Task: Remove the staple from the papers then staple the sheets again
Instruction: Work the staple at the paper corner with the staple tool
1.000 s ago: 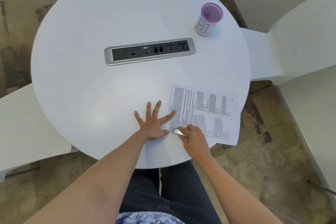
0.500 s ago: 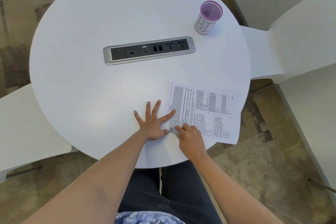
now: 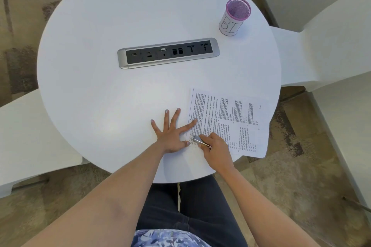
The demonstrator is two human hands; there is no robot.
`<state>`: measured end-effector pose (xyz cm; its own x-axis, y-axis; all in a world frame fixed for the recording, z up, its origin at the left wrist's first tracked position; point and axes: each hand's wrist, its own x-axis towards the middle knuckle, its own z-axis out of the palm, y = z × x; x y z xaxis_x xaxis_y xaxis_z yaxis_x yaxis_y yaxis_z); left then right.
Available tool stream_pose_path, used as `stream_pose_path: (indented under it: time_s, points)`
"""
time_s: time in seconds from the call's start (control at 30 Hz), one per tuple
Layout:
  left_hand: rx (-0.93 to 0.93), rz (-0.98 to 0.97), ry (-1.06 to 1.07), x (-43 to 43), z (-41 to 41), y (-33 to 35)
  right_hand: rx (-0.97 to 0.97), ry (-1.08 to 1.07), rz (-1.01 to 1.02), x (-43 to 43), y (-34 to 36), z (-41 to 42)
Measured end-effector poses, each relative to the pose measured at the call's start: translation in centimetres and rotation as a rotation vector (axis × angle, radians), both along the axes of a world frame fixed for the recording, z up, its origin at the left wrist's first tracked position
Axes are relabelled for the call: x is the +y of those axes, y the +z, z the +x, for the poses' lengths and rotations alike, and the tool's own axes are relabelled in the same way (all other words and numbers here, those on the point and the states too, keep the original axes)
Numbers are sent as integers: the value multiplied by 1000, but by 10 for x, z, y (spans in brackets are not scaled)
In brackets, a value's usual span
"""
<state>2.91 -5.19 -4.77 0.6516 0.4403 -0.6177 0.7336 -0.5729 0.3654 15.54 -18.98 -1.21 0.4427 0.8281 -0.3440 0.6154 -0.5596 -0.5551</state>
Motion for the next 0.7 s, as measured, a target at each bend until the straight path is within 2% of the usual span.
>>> stream_pose_path:
  time_s: [0.2, 0.5, 0.57, 0.7]
  points:
    - [-8, -6, 2, 0, -1, 2, -108, 141, -22, -2, 6, -5]
    - [-13, 3, 17, -1, -1, 1, -286, 198, -36, 0, 6, -14]
    - [-10, 9, 15, -2, 0, 1, -256, 180, -45, 1, 3, -14]
    - [-14, 7, 20, -2, 0, 2, -30, -24, -37, 3, 0, -20]
